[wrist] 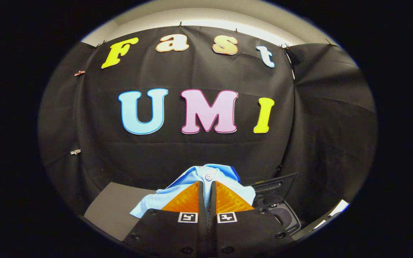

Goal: Put the clothes into the washing machine and then close the washing machine lid.

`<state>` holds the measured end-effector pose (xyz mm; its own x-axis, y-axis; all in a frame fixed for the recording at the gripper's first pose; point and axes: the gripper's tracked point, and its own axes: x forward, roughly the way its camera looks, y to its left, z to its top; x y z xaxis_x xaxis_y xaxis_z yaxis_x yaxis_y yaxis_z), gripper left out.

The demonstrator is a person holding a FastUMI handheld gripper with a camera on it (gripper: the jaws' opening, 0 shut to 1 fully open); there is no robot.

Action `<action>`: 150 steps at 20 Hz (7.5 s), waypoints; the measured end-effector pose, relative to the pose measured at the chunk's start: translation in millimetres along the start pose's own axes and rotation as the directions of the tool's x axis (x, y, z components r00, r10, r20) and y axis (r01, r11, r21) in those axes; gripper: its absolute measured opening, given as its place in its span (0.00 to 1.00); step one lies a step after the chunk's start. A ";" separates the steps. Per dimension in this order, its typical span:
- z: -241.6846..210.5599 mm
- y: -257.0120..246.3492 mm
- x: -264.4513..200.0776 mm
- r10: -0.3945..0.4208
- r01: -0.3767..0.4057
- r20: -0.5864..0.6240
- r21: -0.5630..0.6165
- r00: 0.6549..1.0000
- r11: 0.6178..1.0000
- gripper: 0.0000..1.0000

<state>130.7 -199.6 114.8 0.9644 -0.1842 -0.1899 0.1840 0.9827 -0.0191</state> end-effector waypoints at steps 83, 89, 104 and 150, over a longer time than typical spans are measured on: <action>-378.6 -248.5 114.3 -0.089 0.029 -0.683 -0.099 0.725 0.995 0.99; -297.2 -251.7 120.4 -0.108 0.044 -0.577 -0.124 0.810 0.991 0.99; -135.8 -243.3 165.7 -0.074 0.066 -0.362 -0.035 0.929 0.997 0.99; -152.1 -250.3 155.8 -0.096 0.081 -0.393 -0.057 0.915 0.995 1.00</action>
<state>206.1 -471.7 -59.3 0.7897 -0.2568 -0.5572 0.2499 0.9641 -0.0901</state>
